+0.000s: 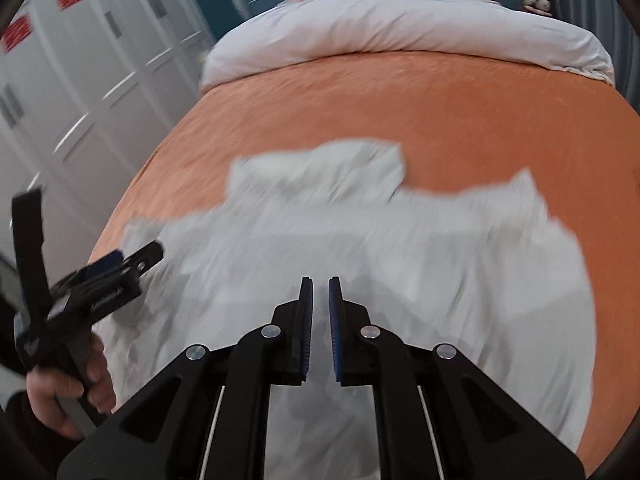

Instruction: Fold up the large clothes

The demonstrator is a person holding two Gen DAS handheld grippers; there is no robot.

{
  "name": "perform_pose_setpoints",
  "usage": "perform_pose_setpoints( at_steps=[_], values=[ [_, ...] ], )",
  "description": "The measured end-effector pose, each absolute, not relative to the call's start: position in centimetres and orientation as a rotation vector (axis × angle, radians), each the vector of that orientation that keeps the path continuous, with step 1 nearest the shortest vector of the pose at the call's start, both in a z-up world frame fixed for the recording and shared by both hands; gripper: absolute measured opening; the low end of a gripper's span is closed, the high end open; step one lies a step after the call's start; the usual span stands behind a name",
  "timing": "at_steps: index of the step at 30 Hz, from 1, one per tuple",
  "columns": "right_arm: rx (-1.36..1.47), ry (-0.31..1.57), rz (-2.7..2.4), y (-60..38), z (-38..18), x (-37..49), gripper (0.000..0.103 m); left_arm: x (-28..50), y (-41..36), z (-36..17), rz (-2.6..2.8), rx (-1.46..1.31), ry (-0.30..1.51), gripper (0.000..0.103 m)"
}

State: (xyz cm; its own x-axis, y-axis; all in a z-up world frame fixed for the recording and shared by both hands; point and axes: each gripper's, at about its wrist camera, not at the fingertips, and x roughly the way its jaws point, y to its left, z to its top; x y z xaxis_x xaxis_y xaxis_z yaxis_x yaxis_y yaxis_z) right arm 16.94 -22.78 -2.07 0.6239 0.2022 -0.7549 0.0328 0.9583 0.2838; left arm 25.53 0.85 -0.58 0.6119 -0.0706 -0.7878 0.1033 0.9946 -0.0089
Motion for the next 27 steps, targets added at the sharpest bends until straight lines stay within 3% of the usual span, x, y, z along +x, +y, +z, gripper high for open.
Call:
perform_pose_setpoints(
  at_steps=[3, 6, 13, 18, 27],
  values=[
    [0.217, 0.956, 0.124, -19.8, -4.2, 14.9, 0.016, 21.9, 2.0, -1.7, -0.079, 0.058, 0.953, 0.084],
    [0.141, 0.975, 0.095, -18.4, -6.7, 14.8, 0.016, 19.2, 3.0, -3.9, -0.064, 0.068, 1.020, 0.084],
    [0.190, 0.913, 0.112, -17.2, -0.3, 11.9, 0.019, 14.9, 7.2, -2.4, -0.047, -0.011, 0.993, 0.084],
    [0.133, 0.920, 0.128, -15.2, 0.8, 12.8, 0.019, 12.5, 14.0, -2.0, 0.022, -0.291, 0.992, 0.084],
    [0.244, 1.124, 0.091, -14.7, -5.5, 19.4, 0.017, 12.0, 18.7, -5.7, -0.002, -0.537, 1.062, 0.084]
  ],
)
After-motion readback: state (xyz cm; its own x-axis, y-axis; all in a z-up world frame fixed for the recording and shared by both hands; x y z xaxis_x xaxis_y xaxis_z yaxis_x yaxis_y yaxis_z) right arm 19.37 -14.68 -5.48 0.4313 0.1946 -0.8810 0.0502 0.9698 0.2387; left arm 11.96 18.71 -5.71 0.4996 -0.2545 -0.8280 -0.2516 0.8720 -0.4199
